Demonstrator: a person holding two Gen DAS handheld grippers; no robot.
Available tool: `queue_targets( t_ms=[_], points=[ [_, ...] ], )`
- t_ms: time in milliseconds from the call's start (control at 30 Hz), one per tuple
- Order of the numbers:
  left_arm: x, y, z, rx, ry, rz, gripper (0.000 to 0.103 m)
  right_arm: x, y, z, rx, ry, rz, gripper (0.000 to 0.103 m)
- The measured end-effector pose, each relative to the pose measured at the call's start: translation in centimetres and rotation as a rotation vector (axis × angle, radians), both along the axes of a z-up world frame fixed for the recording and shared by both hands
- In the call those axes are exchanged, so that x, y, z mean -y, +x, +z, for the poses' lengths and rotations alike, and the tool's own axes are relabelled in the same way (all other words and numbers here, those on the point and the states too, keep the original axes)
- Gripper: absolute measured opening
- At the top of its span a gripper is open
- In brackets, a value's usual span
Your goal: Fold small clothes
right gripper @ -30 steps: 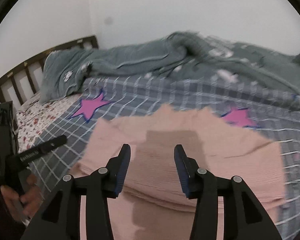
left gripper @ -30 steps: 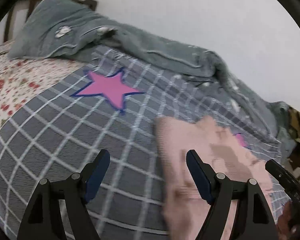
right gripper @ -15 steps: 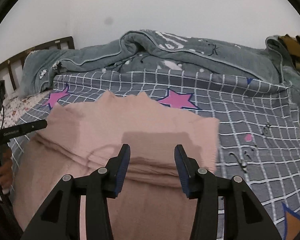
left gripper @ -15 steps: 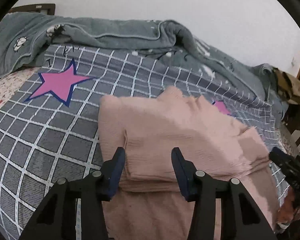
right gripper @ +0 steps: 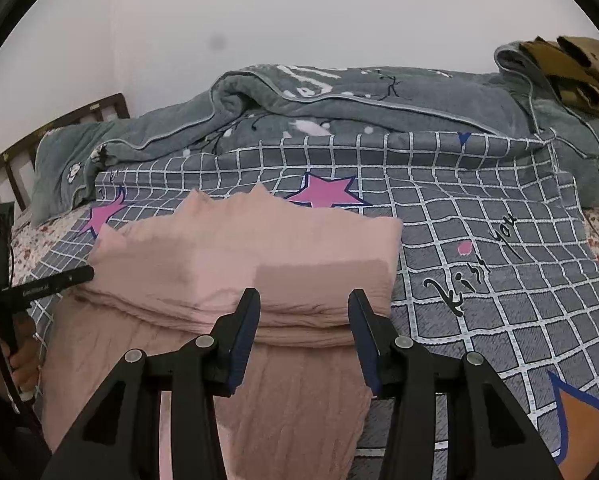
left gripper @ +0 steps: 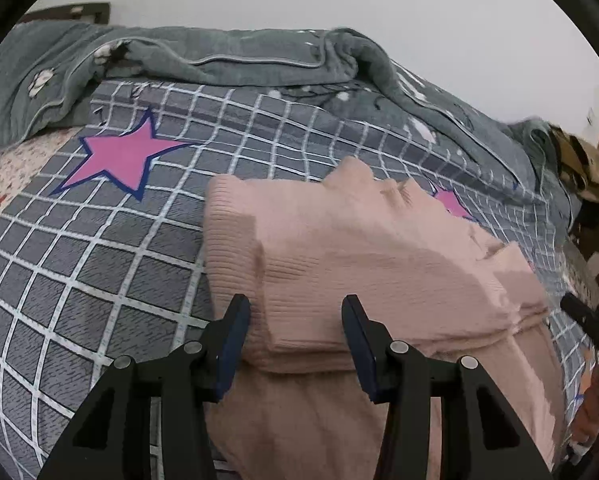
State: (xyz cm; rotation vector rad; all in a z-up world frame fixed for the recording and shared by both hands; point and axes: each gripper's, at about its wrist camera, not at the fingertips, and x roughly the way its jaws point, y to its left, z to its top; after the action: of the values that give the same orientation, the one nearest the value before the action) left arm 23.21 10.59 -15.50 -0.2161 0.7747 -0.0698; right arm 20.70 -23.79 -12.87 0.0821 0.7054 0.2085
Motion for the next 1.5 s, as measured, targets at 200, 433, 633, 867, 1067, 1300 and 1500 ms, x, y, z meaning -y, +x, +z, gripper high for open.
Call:
queue_targets(
  t_ms=[200, 433, 633, 867, 1067, 1300, 1500],
  points=[
    [0.5, 0.3, -0.3, -0.014, 0.025, 0.014, 0.043, 0.3, -0.1, -0.1, -0.002, 0.002, -0.012, 0.045],
    [0.4, -0.3, 0.9, 0.102, -0.004, 0.066, 0.009, 1.1, -0.3, 0.1, 0.01, -0.004, -0.039, 0.045],
    [0.7, 0.5, 1.6, 0.1, 0.012, 0.102, 0.009, 2.8, 0.0, -0.3, 0.006, 0.005, -0.089, 0.045],
    [0.4, 0.7, 0.5, 0.054, 0.041, 0.114, 0.011, 4.3, 1.4, -2.6, -0.037, -0.072, -0.153, 0.045],
    [0.0, 0.6, 0.3, 0.033, 0.046, 0.111, 0.018, 5.8, 2.3, -3.7, -0.087, 0.008, -0.174, 0.045],
    [-0.6, 0.3, 0.2, 0.007, 0.035, 0.13, 0.026, 4.6, 2.6, -4.1, -0.1, -0.072, -0.157, 0.045],
    [-0.2, -0.9, 0.4, 0.01, 0.036, 0.103, 0.03, 4.8, 0.9, -1.1, -0.002, 0.0, -0.143, 0.046]
  ],
)
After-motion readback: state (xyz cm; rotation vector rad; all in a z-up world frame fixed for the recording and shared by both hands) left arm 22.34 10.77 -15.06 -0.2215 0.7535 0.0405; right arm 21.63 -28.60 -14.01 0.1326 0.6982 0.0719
